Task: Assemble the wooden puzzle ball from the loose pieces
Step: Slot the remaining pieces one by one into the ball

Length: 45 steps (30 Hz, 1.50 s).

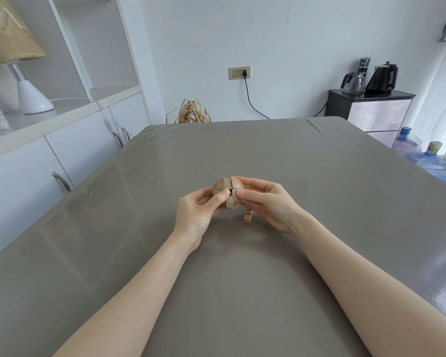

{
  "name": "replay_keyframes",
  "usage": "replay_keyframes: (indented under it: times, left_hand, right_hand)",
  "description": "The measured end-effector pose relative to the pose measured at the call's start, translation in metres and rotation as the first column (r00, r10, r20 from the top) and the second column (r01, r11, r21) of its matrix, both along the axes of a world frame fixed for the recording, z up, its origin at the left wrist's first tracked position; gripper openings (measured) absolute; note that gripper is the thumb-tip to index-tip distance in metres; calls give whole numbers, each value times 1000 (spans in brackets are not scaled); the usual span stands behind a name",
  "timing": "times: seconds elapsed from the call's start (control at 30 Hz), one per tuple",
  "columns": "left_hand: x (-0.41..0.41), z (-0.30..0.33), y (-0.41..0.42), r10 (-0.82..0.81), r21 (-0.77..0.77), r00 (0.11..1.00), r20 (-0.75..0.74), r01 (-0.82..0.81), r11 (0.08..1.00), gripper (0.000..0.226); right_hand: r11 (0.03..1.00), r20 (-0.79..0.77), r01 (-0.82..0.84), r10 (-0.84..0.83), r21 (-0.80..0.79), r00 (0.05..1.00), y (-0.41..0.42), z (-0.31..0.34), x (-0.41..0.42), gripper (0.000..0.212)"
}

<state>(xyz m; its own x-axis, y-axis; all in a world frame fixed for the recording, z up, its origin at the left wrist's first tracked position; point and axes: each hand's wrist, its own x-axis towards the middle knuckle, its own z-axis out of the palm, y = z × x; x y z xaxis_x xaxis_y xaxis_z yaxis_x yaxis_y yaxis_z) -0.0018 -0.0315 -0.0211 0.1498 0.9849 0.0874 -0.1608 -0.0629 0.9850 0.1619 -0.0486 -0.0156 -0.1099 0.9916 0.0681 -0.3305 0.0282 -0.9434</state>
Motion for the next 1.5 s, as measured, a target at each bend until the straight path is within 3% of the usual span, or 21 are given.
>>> replay_keyframes:
  times: [0.13, 0.27, 0.4, 0.5, 0.63, 0.83, 1.13, 1.37, 1.5]
  left_hand:
    - [-1, 1, 1, -69, -84, 994, 87, 76, 994, 30]
    - [-3, 4, 1, -87, -172, 982, 166, 116, 978, 21]
    - [-4, 7, 1, -85, -220, 968, 237, 139, 965, 20]
    - [-4, 8, 0, -90, -235, 971, 222, 142, 962, 19]
    - [-6, 9, 1, -114, -254, 974, 194, 162, 954, 20]
    - [-9, 8, 4, -155, -276, 968, 195, 206, 939, 46]
    - [-12, 5, 9, -186, -308, 955, 233, 254, 917, 29]
    - [-13, 4, 10, -196, -298, 954, 226, 259, 919, 44]
    - [-12, 4, 9, -189, -290, 955, 230, 253, 923, 55]
  right_hand:
    - [1000, 27, 1, -1, 3, 1000, 1, 0, 2, 33]
    - [996, 225, -2, -17, 84, 974, 0, 0, 0, 55]
    - [962, 526, 89, -218, 259, 822, 0, -2, -9, 75]
    - [906, 653, 76, -357, 417, 668, 0, -7, -13, 79]
    - [873, 691, 70, -429, 483, 582, -1, -8, -13, 83]
    - [855, 725, 62, -473, 515, 500, -6, -5, -15, 78]
    - [816, 675, 100, -534, 570, 509, -7, -6, -18, 70]
    - [815, 686, 94, -538, 572, 490, -3, -11, -19, 66]
    - [819, 685, 69, -519, 569, 512, -2, -11, -17, 77]
